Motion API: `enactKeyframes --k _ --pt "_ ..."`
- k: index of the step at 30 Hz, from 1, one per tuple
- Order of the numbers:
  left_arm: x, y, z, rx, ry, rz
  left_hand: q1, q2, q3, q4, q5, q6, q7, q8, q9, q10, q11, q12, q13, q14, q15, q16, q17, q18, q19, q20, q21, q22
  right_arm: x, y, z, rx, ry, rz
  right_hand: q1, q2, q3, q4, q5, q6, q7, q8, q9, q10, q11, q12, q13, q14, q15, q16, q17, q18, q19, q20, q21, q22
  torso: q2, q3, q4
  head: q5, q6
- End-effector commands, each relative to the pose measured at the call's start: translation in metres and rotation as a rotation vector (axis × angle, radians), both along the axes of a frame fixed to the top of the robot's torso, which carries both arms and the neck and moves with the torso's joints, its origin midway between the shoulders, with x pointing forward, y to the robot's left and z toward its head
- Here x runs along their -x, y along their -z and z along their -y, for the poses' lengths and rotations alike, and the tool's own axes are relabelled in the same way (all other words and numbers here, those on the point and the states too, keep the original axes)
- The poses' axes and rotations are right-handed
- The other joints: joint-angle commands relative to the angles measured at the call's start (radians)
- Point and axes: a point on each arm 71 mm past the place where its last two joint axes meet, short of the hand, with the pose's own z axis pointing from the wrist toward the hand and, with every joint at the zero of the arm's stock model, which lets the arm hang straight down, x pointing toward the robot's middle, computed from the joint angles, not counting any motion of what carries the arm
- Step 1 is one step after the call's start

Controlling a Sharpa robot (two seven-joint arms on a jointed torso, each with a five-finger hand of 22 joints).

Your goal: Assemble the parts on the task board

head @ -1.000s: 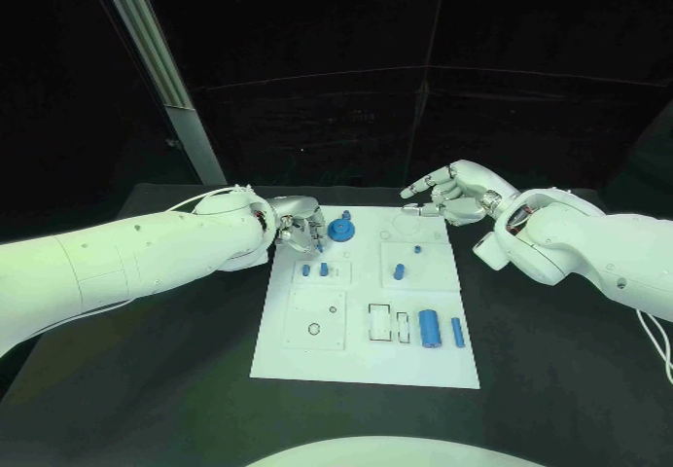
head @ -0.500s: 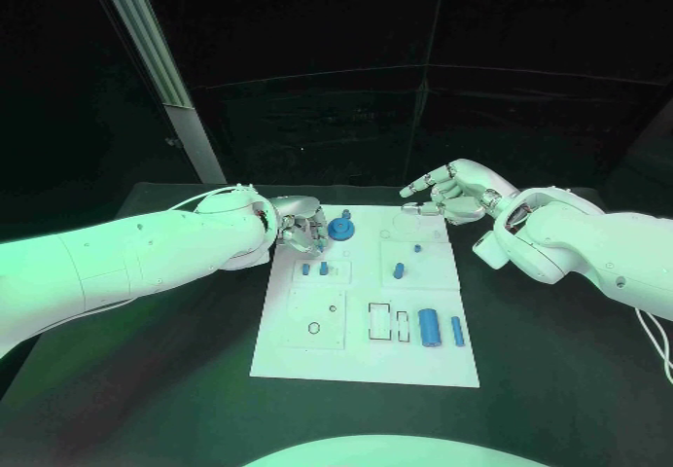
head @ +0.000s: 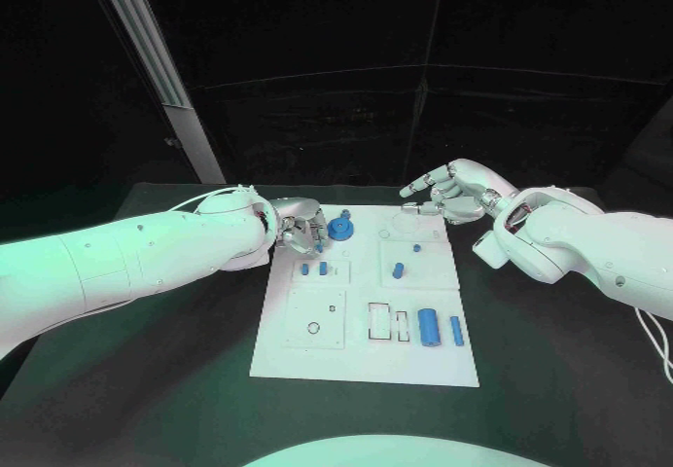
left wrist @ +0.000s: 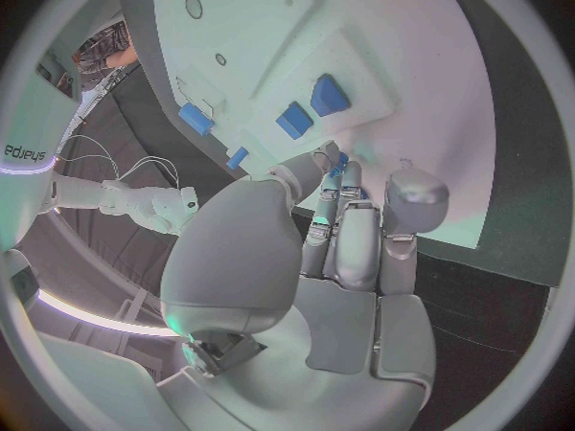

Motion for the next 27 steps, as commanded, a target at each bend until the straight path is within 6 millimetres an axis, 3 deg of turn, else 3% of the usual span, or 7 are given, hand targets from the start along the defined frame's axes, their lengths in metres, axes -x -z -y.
enactKeyframes --k 1,13,18,20,24,26,27 --pt "0.0 0.0 0.0 -0.007 0.004 -0.011 -0.009 -0.005 -0.01 0.0 0.0 -0.016 0.001 -0.01 -0.001 -0.018 0.004 -0.008 0.001 0.017 0.007 -0.005 -0.004 -0.018 -0.001 0.009 -0.008 -0.003 0.0 -0.001 -0.001 -0.001 -0.008 0.003 -0.002 0.01 -0.005 0.0 0.004 0.008 0.0 0.007 0.0 -0.006 0.0 -0.002 -0.001 0.043 -0.008 -0.004 0.001 0.019 -0.007 -0.002 -0.004 0.0 0.0 -0.0003 0.0006 0.0 0.001" --pt "0.0 -0.002 -0.001 0.023 -0.005 0.011 -0.011 -0.011 -0.025 -0.004 0.0 -0.064 0.009 -0.04 -0.001 -0.06 0.012 0.0 0.005 0.015 0.013 -0.004 -0.013 -0.016 -0.004 0.016 -0.013 -0.005 -0.001 0.0 0.004 0.012 0.009 0.004 -0.001 0.01 -0.007 -0.001 0.004 0.008 0.0 0.007 0.0 -0.012 0.0 -0.011 -0.008 0.042 -0.008 -0.008 -0.004 0.02 -0.01 -0.002 -0.006 -0.004 -0.001 -0.0002 0.0007 0.001 0.002" --pt "0.0 -0.006 -0.008 0.083 -0.017 0.047 -0.019 -0.027 -0.064 -0.002 -0.001 -0.091 0.006 -0.055 0.0 -0.117 0.015 0.013 0.008 0.011 0.016 -0.006 -0.025 -0.013 -0.008 0.02 -0.022 -0.012 -0.004 0.003 0.009 0.104 0.025 0.01 0.031 0.017 -0.014 -0.007 -0.008 0.019 -0.007 0.016 0.001 -0.273 -0.005 -0.46 -0.379 0.022 -0.013 -0.064 -0.074 0.035 -0.054 -0.008 -0.049 -0.068 -0.001 -0.0011 -0.0003 -0.002 0.006" --pt "0.0 -0.009 -0.011 0.119 -0.027 0.067 -0.018 -0.029 -0.08 -0.001 0.0 -0.096 0.006 -0.058 0.001 -0.135 0.015 0.02 0.009 0.011 0.017 -0.006 -0.03 -0.012 -0.01 0.021 -0.026 -0.016 -0.005 0.004 0.011 0.148 0.034 0.02 0.051 0.017 -0.014 -0.01 -0.013 0.033 -0.007 0.021 0.002 -0.295 -0.008 -0.541 -0.448 0.011 -0.016 -0.103 -0.121 0.04 -0.07 -0.01 -0.068 -0.094 0.0 -0.0008 0.0001 -0.003 0.007" --pt "-0.001 -0.016 -0.024 0.266 -0.082 0.074 -0.003 -0.015 -0.118 0.008 0.001 -0.101 0.013 -0.059 0.002 -0.194 0.022 0.043 0.01 0.001 0.022 -0.022 -0.066 0.001 -0.032 0.025 -0.09 -0.082 -0.008 0.007 0.015 0.288 0.045 0.065 0.122 0.012 0.002 -0.037 -0.037 0.068 -0.006 0.029 0.002 -0.3 -0.009 -0.68 -0.591 0.005 -0.02 -0.163 -0.189 0.043 -0.079 -0.012 -0.092 -0.12 -0.001 0.0002 0.0005 -0.007 0.011" --pt "-0.001 -0.018 -0.033 0.376 -0.121 0.038 0.016 0.003 -0.12 0.008 0.001 -0.099 0.029 -0.057 0.002 -0.241 0.034 0.046 0.007 -0.058 0.03 -0.114 -0.228 0.029 -0.103 0.031 -0.243 -0.239 -0.008 0.009 0.015 0.359 0.043 0.094 0.151 0.014 0.017 -0.051 -0.037 0.083 -0.013 0.033 0.003 -0.293 -0.012 -0.714 -0.63 0.008 -0.021 -0.17 -0.198 0.042 -0.07 -0.015 -0.087 -0.111 -0.001 0.0016 -0.0027 -0.006 0.011" --pt "-0.001 -0.019 -0.037 0.444 -0.141 0.013 0.022 0.01 -0.118 0.008 0.001 -0.1 0.032 -0.058 0.002 -0.252 0.037 0.05 0.007 -0.069 0.033 -0.132 -0.259 0.033 -0.115 0.033 -0.266 -0.26 -0.008 0.009 0.016 0.397 0.04 0.11 0.159 0.015 0.022 -0.055 -0.041 0.089 -0.015 0.034 0.003 -0.295 -0.012 -0.732 -0.647 0.008 -0.022 -0.176 -0.205 0.042 -0.068 -0.016 -0.087 -0.11 -0.001 0.0017 -0.003 -0.008 0.012"
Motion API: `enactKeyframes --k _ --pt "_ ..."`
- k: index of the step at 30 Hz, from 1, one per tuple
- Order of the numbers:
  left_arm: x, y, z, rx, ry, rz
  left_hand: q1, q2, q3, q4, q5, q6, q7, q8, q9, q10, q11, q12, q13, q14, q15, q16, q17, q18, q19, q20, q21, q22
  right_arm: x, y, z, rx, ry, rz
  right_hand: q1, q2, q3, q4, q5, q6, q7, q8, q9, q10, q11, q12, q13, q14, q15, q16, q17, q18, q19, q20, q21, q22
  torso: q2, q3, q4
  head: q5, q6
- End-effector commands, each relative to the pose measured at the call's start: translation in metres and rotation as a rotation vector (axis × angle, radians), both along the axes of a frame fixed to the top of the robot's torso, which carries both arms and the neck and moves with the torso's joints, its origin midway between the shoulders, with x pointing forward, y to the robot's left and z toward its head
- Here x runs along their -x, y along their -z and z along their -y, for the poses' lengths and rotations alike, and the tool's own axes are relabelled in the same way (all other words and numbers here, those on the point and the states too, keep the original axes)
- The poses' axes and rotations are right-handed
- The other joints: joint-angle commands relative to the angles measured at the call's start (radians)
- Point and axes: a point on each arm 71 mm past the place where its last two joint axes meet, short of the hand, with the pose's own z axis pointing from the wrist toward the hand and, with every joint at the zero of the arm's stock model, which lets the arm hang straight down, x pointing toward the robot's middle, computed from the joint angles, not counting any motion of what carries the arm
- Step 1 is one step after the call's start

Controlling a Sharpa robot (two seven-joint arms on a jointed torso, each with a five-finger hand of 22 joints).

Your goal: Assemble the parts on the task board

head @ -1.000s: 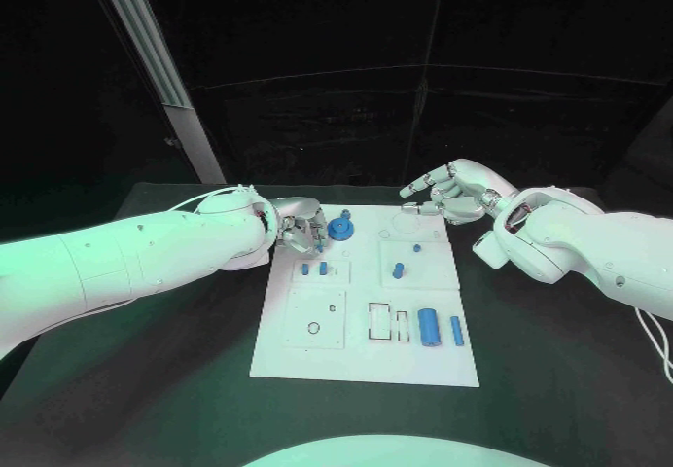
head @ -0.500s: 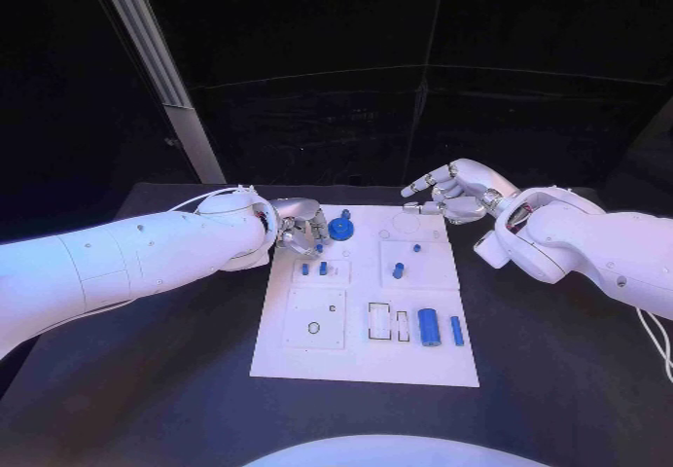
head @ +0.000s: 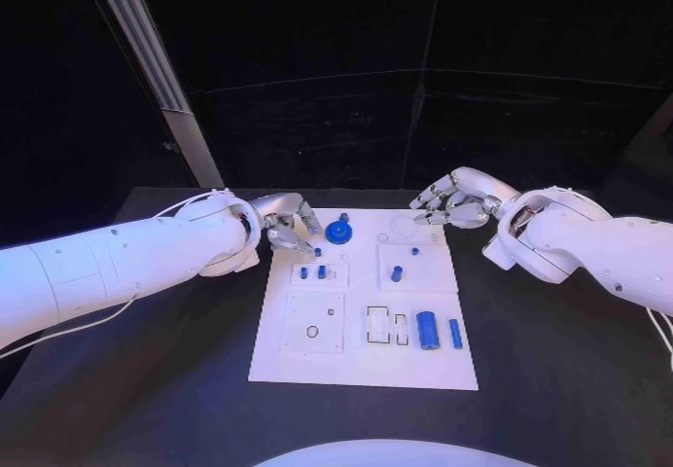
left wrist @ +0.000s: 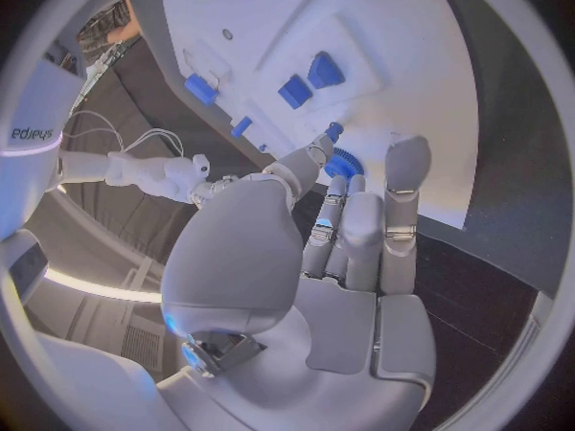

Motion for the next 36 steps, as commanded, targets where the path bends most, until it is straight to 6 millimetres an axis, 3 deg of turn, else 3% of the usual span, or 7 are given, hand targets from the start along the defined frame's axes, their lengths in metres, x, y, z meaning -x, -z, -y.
enactKeyframes --k 1,2,6,7,12,17,36 --pt "-0.002 -0.012 -0.012 0.355 -0.073 -0.044 0.018 0.012 -0.004 -0.001 0.001 0.002 0.014 -0.005 0.001 -0.03 0.008 0.012 -0.001 -0.029 0.006 -0.045 -0.076 0.018 -0.035 0.006 -0.071 -0.068 0.0 0.004 0.0 0.241 -0.012 0.075 0.021 0.0 0.01 -0.013 -0.011 0.017 -0.006 0.009 0.001 0.001 -0.002 -0.041 -0.043 0.009 -0.008 -0.01 -0.013 0.01 0.01 -0.004 0.001 0.004 0.0 0.0016 -0.0015 -0.008 0.004" --pt "-0.002 -0.013 -0.015 0.415 -0.085 -0.066 0.02 0.018 -0.003 0.0 0.001 0.003 0.015 -0.005 0.001 -0.033 0.01 0.018 0.001 -0.034 0.008 -0.05 -0.086 0.021 -0.042 0.008 -0.087 -0.083 0.0 0.004 0.0 0.271 -0.015 0.088 0.026 0.0 0.014 -0.016 -0.014 0.022 -0.007 0.009 0.001 -0.004 -0.002 -0.056 -0.056 0.009 -0.008 -0.011 -0.014 0.01 0.011 -0.004 0.001 0.004 0.0 0.0012 -0.0003 -0.013 0.006" --pt "-0.001 -0.016 -0.03 0.702 -0.142 -0.191 0.025 0.037 -0.003 -0.001 0.002 0.015 0.019 0.003 0.001 -0.026 0.012 0.073 0.012 -0.175 0.012 -0.219 -0.365 0.028 -0.113 0.014 -0.162 -0.135 0.001 0.007 -0.002 0.4 -0.03 0.152 0.041 -0.001 0.034 -0.021 -0.039 0.036 -0.013 0.004 0.0 -0.032 0.003 -0.133 -0.134 0.013 -0.005 -0.013 -0.016 0.009 0.013 -0.003 0.0 0.005 0.0 0.0002 0.0019 -0.026 0.008" --pt "0.0 -0.017 -0.033 0.77 -0.155 -0.227 0.025 0.039 -0.003 -0.002 0.002 0.017 0.019 0.004 0.001 -0.02 0.012 0.083 0.013 -0.186 0.012 -0.227 -0.373 0.028 -0.12 0.014 -0.169 -0.139 0.002 0.008 -0.002 0.429 -0.035 0.168 0.043 -0.002 0.046 -0.02 -0.063 0.037 -0.009 -0.004 -0.003 -0.026 0.003 -0.168 -0.183 0.017 -0.002 -0.01 -0.012 0.009 0.017 -0.002 0.001 0.007 0.0 0.0002 0.0022 -0.029 0.008" --pt "0.007 -0.02 -0.045 1.01 -0.195 -0.327 0.014 0.044 -0.006 -0.007 0.009 0.036 0.019 0.016 0.003 -0.001 0.01 0.126 0.013 -0.245 0.013 -0.27 -0.411 0.028 -0.168 0.015 -0.211 -0.163 0.007 0.014 -0.007 0.53 -0.053 0.221 0.044 -0.023 0.069 -0.019 -0.073 0.032 -0.011 -0.027 -0.007 -0.053 0.017 -0.244 -0.285 0.021 0.007 0.001 -0.002 0.006 0.026 0.005 0.007 0.018 -0.001 0.0002 -0.002 -0.042 0.012" --pt "0.014 -0.024 -0.049 1.152 -0.201 -0.347 -0.008 0.058 -0.006 0.0 0.011 0.093 0.001 0.046 0.008 0.119 -0.011 0.166 0.011 -0.254 -0.001 -0.277 -0.432 0.03 -0.176 0.009 -0.228 -0.176 0.011 0.022 -0.013 0.585 -0.068 0.248 0.037 -0.043 0.089 -0.015 -0.08 0.021 0.003 -0.052 -0.007 -0.053 0.031 -0.281 -0.359 0.022 0.018 0.007 0.003 0.006 0.03 0.015 0.01 0.022 0.001 0.0001 0.0014 -0.051 0.018" --pt "0.021 -0.026 -0.045 1.222 -0.2 -0.364 -0.021 0.049 -0.003 -0.009 0.011 0.089 0.015 0.043 0.0 0.156 -0.007 0.126 -0.01 -0.251 0.0 -0.274 -0.454 0.027 -0.166 0.004 -0.24 -0.189 0.016 0.041 -0.034 0.616 -0.134 0.208 0.022 -0.07 0.203 -0.011 -0.087 0.036 0.009 -0.063 -0.007 -0.012 0.037 -0.321 -0.516 0.024 0.02 0.029 0.014 0.001 0.046 0.021 0.027 0.049 0.002 0.0005 0.0008 -0.056 0.017"
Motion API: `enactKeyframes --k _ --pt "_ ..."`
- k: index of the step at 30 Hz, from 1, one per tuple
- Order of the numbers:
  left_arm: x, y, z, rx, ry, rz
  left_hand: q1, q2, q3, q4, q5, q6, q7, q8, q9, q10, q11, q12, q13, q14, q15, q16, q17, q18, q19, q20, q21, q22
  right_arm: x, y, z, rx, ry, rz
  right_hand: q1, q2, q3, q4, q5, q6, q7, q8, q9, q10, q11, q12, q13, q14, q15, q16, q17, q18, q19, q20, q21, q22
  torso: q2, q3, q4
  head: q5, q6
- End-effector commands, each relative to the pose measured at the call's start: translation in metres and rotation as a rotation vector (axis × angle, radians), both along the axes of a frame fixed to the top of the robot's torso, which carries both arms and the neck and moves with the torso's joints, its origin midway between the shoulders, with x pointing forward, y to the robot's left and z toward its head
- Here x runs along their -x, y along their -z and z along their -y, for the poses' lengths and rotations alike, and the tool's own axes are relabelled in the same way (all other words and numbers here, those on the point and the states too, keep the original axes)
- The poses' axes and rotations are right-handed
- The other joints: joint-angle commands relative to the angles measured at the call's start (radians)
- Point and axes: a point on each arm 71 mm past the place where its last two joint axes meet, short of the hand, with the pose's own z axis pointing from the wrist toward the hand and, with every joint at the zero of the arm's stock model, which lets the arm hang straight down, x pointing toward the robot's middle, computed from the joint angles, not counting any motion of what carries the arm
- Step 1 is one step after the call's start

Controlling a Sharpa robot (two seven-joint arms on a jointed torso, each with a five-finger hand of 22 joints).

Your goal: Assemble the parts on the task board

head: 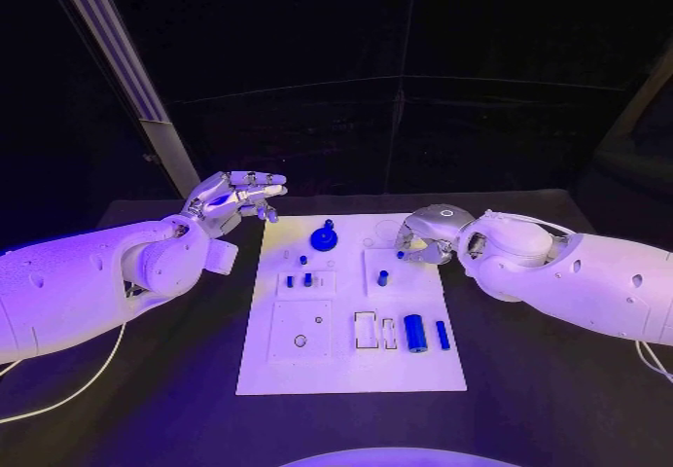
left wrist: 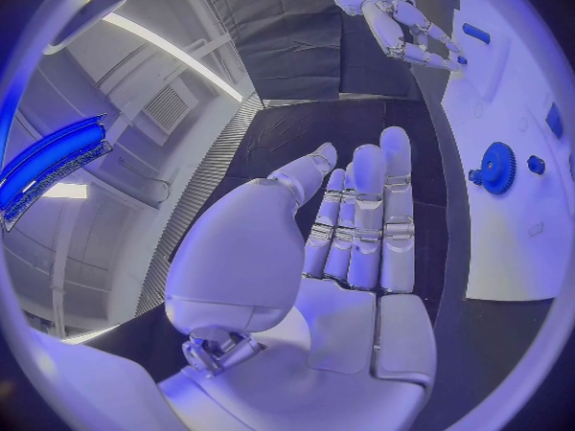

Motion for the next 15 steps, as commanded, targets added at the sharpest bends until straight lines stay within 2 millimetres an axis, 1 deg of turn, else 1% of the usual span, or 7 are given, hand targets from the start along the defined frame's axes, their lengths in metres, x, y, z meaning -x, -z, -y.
enactKeyframes --k 1,3,4,8,10,15 --pt "0.0002 -0.0026 0.0005 0.044 0.001 0.008 -0.006 -0.003 0.0 -0.005 0.006 -0.005 0.005 -0.004 -0.001 0.0 0.004 -0.006 -0.001 0.004 -0.001 -0.001 -0.002 0.004 0.001 -0.004 -0.006 -0.002 0.0009 0.003 -0.0033 0.03 -0.014 -0.013 -0.001 -0.013 0.018 0.001 -0.002 0.005 0.002 -0.006 -0.001 0.011 0.0 -0.005 -0.014 0.019 0.007 0.005 0.002 0.001 0.008 0.0 0.004 0.003 0.001 0.0007 0.0005 0.002 -0.001" --pt "0.0002 -0.0024 0.0005 0.044 0.002 0.007 -0.006 -0.003 0.0 -0.006 0.006 -0.007 0.007 -0.004 -0.001 -0.002 0.005 -0.007 -0.001 0.004 0.0 -0.001 -0.002 0.004 0.001 -0.004 -0.007 -0.002 0.0011 0.0043 -0.0051 0.031 -0.018 -0.02 0.0 -0.014 0.029 0.0 -0.001 0.007 0.002 -0.005 -0.001 0.015 0.0 -0.006 -0.021 0.019 0.007 0.006 0.002 0.001 0.009 0.001 0.005 0.005 0.001 0.0013 0.0006 0.002 -0.001" --pt "0.0002 -0.0023 0.0005 0.044 0.003 0.006 -0.007 -0.004 -0.001 -0.006 0.006 -0.009 0.007 -0.005 -0.001 -0.003 0.006 -0.009 -0.001 0.003 0.001 -0.001 -0.003 0.004 0.001 -0.003 -0.008 -0.003 0.0011 0.0049 -0.0057 0.032 -0.02 -0.023 0.0 -0.014 0.035 -0.001 0.0 0.008 0.002 -0.005 -0.001 0.017 0.0 -0.006 -0.025 0.019 0.007 0.008 0.004 0.0 0.01 0.001 0.007 0.006 0.0 0.0009 0.0001 0.002 -0.002" --pt "0.0002 -0.002 0.0 0.043 0.003 0.003 -0.013 -0.008 -0.008 -0.006 0.005 -0.018 0.011 -0.006 -0.001 -0.01 0.01 -0.013 -0.001 0.002 0.005 0.0 -0.006 0.003 0.001 0.0 -0.011 -0.006 0.0011 0.0075 -0.0068 0.036 -0.021 -0.034 -0.001 -0.018 0.069 -0.002 0.02 0.014 0.002 -0.005 -0.001 0.027 0.0 -0.008 -0.042 0.02 0.007 0.011 0.005 -0.001 0.012 0.0 0.01 0.011 0.001 0.0 0.0001 0.004 -0.003" --pt "0.0001 -0.0019 -0.0003 0.042 0.002 0.002 -0.014 -0.008 -0.008 -0.006 0.005 -0.019 0.012 -0.006 -0.001 -0.01 0.011 -0.014 -0.001 0.002 0.005 0.0 -0.007 0.003 0.001 0.0 -0.012 -0.006 0.001 0.0085 -0.0069 0.038 -0.02 -0.039 -0.004 -0.02 0.089 -0.002 0.028 0.02 0.003 -0.004 0.0 0.034 0.001 -0.008 -0.05 0.019 0.007 0.012 0.005 -0.001 0.013 0.001 0.011 0.013 0.0 0.0004 -0.0007 0.005 -0.003" --pt "0.0001 -0.0017 -0.0002 0.044 0.008 -0.001 -0.019 -0.011 -0.015 -0.005 0.004 -0.025 0.014 -0.005 -0.001 -0.015 0.013 -0.015 0.0 0.001 0.007 0.002 -0.009 0.003 0.001 0.002 -0.014 -0.009 0.0011 0.0103 -0.0074 0.041 -0.022 -0.052 -0.014 -0.028 0.137 -0.002 0.026 0.034 0.004 -0.002 0.001 0.053 0.0 -0.008 -0.065 0.019 0.008 0.016 0.006 -0.002 0.016 0.002 0.016 0.02 0.0 0.0005 -0.0014 0.005 -0.004"
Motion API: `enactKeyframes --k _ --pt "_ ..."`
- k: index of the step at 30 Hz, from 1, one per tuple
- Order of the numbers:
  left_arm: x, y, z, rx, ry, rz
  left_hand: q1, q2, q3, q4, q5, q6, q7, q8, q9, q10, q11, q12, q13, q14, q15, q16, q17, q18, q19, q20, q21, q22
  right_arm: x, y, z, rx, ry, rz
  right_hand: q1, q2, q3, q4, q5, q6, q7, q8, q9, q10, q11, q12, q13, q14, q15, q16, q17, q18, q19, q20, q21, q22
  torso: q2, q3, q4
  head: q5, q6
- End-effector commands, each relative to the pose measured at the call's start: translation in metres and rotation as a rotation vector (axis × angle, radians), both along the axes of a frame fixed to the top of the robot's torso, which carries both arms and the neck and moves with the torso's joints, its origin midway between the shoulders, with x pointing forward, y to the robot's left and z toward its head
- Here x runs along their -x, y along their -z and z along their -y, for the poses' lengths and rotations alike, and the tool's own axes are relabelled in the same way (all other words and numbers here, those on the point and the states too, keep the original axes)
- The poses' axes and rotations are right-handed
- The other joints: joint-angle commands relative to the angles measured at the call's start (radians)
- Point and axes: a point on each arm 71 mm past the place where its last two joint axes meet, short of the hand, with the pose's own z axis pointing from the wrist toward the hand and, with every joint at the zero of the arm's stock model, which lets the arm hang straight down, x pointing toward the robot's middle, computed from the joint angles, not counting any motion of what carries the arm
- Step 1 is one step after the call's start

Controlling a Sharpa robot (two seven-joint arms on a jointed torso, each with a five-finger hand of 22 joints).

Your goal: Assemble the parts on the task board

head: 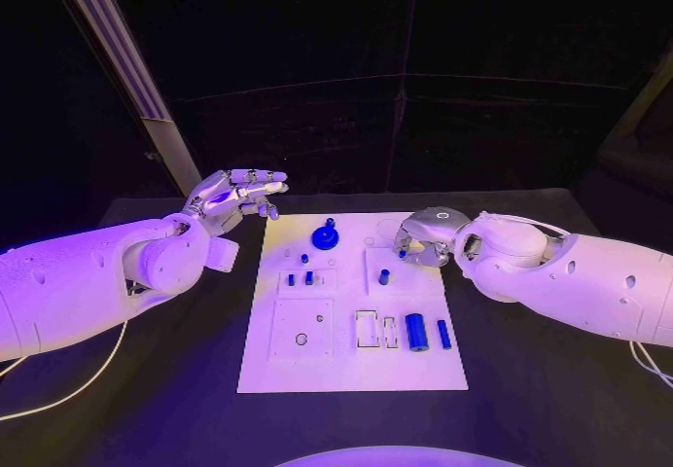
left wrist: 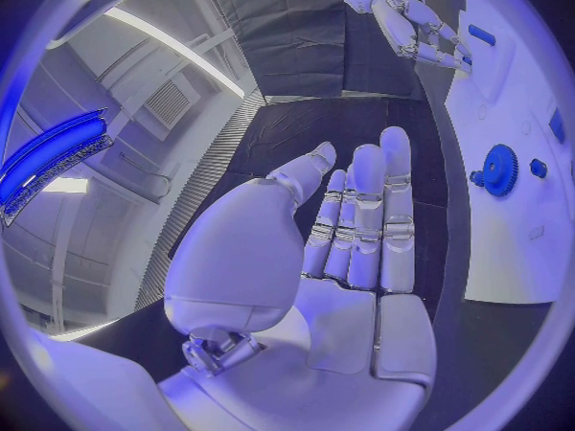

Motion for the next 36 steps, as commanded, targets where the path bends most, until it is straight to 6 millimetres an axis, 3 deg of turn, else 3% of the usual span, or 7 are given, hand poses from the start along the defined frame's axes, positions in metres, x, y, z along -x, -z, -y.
enactKeyframes --k 1,6,11,16,36 --pt "0.0 -0.002 0.001 0.024 0.014 0.008 -0.013 -0.004 -0.012 0.002 0.004 -0.013 0.001 -0.005 -0.001 -0.007 0.004 -0.004 0.0 0.0 0.008 0.002 -0.002 0.003 0.001 0.003 -0.007 -0.003 0.001 0.005 0.0 0.024 -0.009 -0.032 -0.004 -0.01 0.024 -0.001 0.002 0.013 0.001 -0.002 0.001 0.015 0.0 -0.003 -0.005 0.023 0.004 0.006 0.002 -0.002 0.008 0.0 0.007 0.004 0.0 0.0001 -0.0015 0.0 -0.001" --pt "0.0 -0.002 0.001 0.024 0.017 0.004 -0.02 -0.007 -0.02 0.005 0.005 -0.018 0.002 -0.004 0.0 -0.011 0.006 -0.003 0.001 -0.001 0.01 0.004 -0.004 0.003 0.001 0.005 -0.011 -0.006 0.002 0.006 -0.001 0.03 -0.009 -0.043 -0.009 -0.012 0.088 -0.009 -0.025 0.044 -0.005 0.005 0.005 0.048 -0.007 0.001 -0.006 0.024 -0.002 0.012 0.006 -0.005 0.017 -0.004 0.017 0.019 -0.001 0.0002 -0.0008 0.0 -0.002" --pt "0.0 -0.001 0.001 0.023 0.019 0.001 -0.021 -0.006 -0.022 0.005 0.005 -0.019 0.002 -0.003 0.0 -0.012 0.006 -0.003 0.001 -0.002 0.01 0.004 -0.005 0.003 0.001 0.006 -0.012 -0.007 0.001 0.006 -0.002 0.038 -0.002 -0.043 -0.012 -0.008 0.173 -0.035 -0.105 0.077 -0.011 0.009 0.008 0.086 -0.016 0.0 -0.005 0.026 -0.008 0.019 0.01 -0.009 0.029 -0.012 0.032 0.04 0.0 -0.0002 -0.0003 -0.001 -0.004" --pt "0.0 -0.001 0.001 0.021 0.02 -0.003 -0.021 -0.005 -0.023 0.006 0.005 -0.021 0.003 -0.003 0.0 -0.013 0.006 -0.003 0.001 -0.002 0.011 0.004 -0.006 0.004 0.001 0.006 -0.013 -0.007 0.001 0.005 -0.003 0.033 0.005 -0.013 -0.036 -0.018 0.233 -0.055 -0.127 0.087 -0.011 0.003 0.008 0.099 -0.017 -0.009 -0.004 0.025 -0.009 0.022 0.008 -0.011 0.032 -0.013 0.038 0.049 0.0 -0.0002 -0.0011 -0.003 -0.007" --pt "0.0 0.0 -0.003 0.015 0.016 -0.011 -0.018 -0.003 -0.025 0.004 0.006 -0.025 0.004 -0.002 0.0 -0.018 0.007 -0.004 0.002 -0.004 0.011 0.005 -0.008 0.004 0.001 0.007 -0.015 -0.01 0.013 -0.013 0.006 -0.144 0.013 0.092 -0.073 -0.034 0.279 -0.067 -0.147 0.089 -0.009 -0.002 0.006 0.103 -0.016 -0.02 -0.004 0.026 -0.007 0.026 0.007 -0.013 0.038 -0.012 0.047 0.062 -0.002 0.0 -0.0007 -0.008 -0.004"
